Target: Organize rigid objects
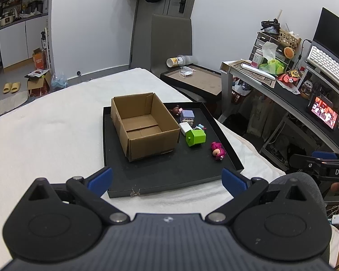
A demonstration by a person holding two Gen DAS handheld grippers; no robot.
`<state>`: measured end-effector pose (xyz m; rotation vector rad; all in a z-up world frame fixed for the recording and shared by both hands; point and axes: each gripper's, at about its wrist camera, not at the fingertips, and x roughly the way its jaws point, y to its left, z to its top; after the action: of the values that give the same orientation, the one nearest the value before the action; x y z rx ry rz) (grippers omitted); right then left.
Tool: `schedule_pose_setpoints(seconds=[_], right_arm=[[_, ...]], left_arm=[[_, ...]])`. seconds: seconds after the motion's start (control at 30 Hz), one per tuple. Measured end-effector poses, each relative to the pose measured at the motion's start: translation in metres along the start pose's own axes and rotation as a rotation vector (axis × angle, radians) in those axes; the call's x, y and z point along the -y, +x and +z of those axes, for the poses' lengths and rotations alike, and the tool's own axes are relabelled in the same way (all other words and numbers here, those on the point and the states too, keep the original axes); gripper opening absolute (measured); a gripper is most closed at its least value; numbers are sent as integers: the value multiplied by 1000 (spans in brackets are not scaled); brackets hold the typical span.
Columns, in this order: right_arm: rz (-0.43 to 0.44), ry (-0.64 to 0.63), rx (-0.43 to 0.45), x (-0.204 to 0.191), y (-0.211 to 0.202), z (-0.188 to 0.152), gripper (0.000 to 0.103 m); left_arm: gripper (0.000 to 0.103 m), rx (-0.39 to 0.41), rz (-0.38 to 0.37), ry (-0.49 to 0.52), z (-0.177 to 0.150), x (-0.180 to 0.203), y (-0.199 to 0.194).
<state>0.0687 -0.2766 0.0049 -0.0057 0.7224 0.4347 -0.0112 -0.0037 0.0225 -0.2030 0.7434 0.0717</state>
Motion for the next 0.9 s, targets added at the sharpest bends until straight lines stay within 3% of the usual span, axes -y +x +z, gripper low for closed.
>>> schedule_pose_setpoints(seconds=[0.9], right_arm=[[-6,-30,-12,-7,4,-6,103]], left_arm=[[102,-5,25,-3,-7,-8,10]])
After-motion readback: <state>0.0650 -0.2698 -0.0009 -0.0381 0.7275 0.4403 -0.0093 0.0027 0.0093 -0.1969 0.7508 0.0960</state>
